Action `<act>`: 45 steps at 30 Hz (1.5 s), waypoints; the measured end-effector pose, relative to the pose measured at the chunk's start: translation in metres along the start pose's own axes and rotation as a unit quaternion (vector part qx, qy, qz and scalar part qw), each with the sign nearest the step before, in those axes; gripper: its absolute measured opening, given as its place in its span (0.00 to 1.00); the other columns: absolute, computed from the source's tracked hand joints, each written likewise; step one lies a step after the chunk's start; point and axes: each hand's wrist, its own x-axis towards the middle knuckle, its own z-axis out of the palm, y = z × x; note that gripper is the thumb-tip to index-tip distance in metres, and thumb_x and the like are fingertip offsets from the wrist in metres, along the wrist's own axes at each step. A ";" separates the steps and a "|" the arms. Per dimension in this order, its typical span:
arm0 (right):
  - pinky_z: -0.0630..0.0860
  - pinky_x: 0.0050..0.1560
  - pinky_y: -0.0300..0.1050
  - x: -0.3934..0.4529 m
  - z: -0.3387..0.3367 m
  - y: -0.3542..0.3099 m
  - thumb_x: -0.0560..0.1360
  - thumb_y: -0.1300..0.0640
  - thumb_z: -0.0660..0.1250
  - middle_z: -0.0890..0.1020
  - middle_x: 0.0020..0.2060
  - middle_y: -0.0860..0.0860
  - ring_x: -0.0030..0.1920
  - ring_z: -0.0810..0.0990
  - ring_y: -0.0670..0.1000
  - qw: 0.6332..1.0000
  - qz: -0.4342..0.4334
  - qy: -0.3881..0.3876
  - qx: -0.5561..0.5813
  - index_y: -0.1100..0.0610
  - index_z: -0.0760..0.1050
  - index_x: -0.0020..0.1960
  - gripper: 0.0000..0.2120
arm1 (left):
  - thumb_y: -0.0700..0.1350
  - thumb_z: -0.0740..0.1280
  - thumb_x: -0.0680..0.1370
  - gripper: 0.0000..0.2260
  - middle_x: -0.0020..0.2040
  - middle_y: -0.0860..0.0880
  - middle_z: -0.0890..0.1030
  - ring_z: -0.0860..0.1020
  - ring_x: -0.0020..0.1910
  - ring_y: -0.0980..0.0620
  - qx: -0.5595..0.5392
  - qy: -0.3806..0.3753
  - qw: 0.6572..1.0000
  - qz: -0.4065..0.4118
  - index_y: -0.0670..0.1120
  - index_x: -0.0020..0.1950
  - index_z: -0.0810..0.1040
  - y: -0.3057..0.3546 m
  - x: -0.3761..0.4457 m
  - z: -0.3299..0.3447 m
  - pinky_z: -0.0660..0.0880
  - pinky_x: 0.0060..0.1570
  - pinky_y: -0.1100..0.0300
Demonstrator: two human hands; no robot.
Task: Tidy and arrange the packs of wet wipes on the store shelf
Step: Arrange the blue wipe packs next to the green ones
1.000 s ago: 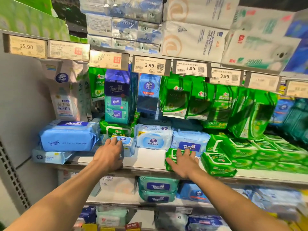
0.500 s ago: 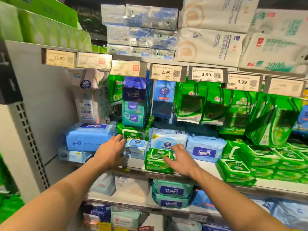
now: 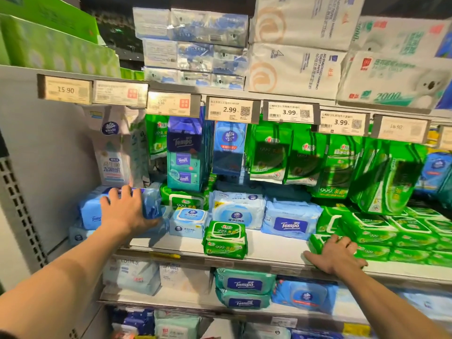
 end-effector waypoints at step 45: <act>0.64 0.72 0.50 -0.056 -0.024 -0.177 0.64 0.45 0.80 0.67 0.69 0.51 0.70 0.65 0.54 0.908 -0.389 -0.078 0.133 0.54 0.57 0.77 0.50 | 0.65 0.77 0.54 0.47 0.63 0.47 0.68 0.67 0.63 0.46 0.148 -0.113 0.949 0.253 0.45 0.66 0.65 -0.026 0.044 -0.016 0.62 0.67 0.50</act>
